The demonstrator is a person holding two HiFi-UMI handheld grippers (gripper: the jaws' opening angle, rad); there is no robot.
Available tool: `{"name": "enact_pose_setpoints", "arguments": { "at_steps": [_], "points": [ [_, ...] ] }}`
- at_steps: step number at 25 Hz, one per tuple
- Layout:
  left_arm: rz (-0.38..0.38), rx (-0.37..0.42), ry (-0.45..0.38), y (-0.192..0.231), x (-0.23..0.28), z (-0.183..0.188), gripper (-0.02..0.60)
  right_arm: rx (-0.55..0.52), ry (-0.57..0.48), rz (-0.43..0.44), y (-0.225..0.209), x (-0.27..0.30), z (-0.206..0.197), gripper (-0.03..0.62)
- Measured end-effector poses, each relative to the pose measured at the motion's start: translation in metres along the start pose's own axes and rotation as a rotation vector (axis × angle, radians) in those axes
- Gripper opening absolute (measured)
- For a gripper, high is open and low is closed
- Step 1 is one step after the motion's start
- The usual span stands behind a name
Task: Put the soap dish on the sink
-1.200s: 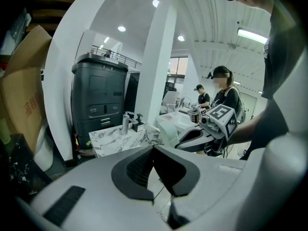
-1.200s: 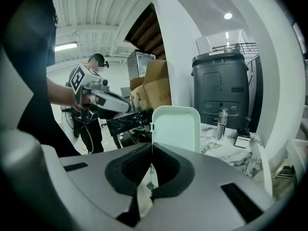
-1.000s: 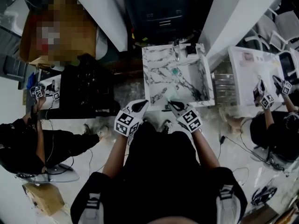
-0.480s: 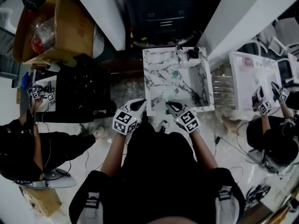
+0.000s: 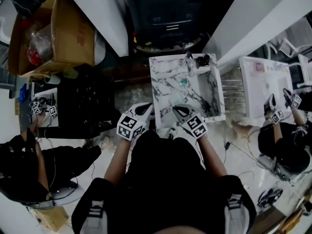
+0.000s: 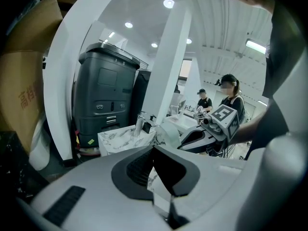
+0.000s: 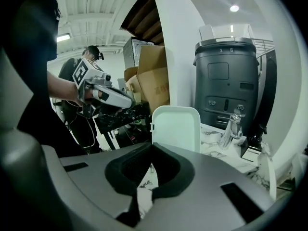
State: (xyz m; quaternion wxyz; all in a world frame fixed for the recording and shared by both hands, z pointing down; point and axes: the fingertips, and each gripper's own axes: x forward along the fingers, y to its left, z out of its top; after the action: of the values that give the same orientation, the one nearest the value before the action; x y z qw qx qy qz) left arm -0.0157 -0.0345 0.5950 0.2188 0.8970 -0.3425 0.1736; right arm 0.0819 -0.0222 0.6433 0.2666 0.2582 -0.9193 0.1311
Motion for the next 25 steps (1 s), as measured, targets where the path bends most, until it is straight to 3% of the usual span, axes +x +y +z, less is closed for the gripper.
{"name": "enact_pose_setpoints", "arguments": {
  "at_steps": [25],
  "points": [
    [-0.059,0.008,0.01,0.083,0.019,0.024,-0.002,-0.037,0.084,-0.047,-0.038,0.071,0.02,-0.002]
  ]
}}
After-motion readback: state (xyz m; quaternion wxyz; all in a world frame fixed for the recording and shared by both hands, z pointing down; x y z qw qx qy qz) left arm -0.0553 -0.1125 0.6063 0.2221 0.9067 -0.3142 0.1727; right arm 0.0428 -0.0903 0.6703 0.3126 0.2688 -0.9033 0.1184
